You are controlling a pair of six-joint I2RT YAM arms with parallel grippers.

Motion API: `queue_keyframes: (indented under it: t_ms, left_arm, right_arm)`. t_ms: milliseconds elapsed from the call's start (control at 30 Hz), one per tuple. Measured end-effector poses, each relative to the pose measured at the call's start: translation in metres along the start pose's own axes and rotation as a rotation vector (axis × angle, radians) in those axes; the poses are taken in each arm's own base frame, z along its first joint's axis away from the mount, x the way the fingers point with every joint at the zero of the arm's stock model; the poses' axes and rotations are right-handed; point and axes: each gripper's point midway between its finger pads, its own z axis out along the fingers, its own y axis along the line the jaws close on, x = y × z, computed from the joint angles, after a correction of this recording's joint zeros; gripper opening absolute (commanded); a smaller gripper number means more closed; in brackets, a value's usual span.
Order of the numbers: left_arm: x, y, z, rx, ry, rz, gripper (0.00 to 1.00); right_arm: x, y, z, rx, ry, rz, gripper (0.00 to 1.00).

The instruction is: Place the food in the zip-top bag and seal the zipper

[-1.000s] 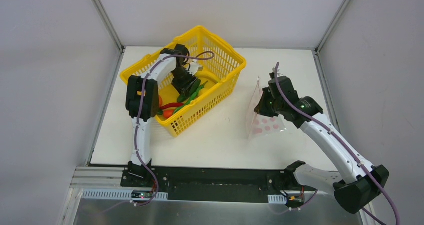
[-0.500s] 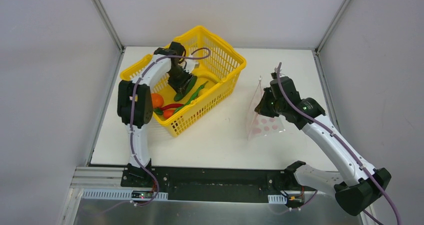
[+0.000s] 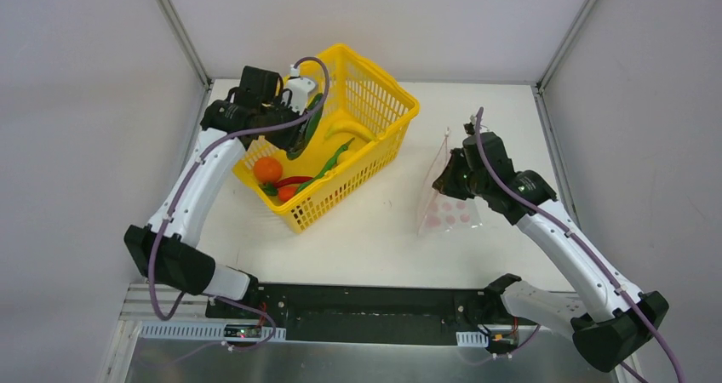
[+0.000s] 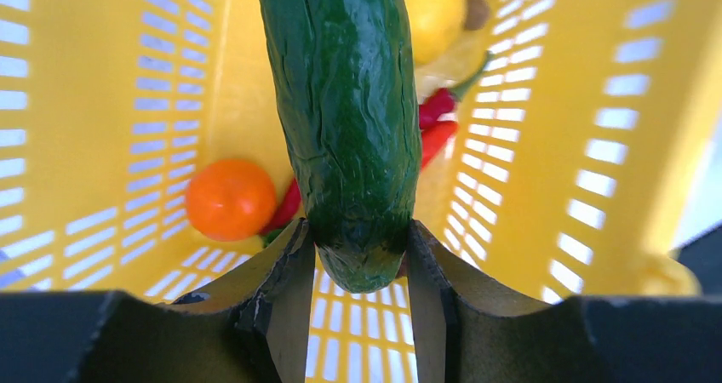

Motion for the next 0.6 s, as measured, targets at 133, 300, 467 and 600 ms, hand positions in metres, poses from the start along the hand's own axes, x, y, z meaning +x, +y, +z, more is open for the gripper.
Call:
queue_keyframes:
  t_ms: [133, 300, 467, 600]
  left_arm:
    - [-0.004, -0.040, -0.024, 0.077, -0.073, 0.016, 0.00]
    - [-0.020, -0.127, -0.069, 0.308, -0.261, 0.041, 0.00]
    - [-0.023, -0.194, -0.095, 0.541, -0.359, -0.045, 0.00]
    - [-0.018, -0.239, -0.088, 0.675, -0.293, -0.096, 0.00]
  right_arm:
    - [0.000, 0.002, 0.002, -0.009, -0.003, 0.007, 0.00]
    - [0.000, 0.003, 0.005, -0.022, -0.019, 0.026, 0.00]
    - [0.000, 0.004, 0.008, -0.041, -0.042, 0.051, 0.00]
    - [-0.001, 0.005, 0.009, -0.052, -0.059, 0.062, 0.00]
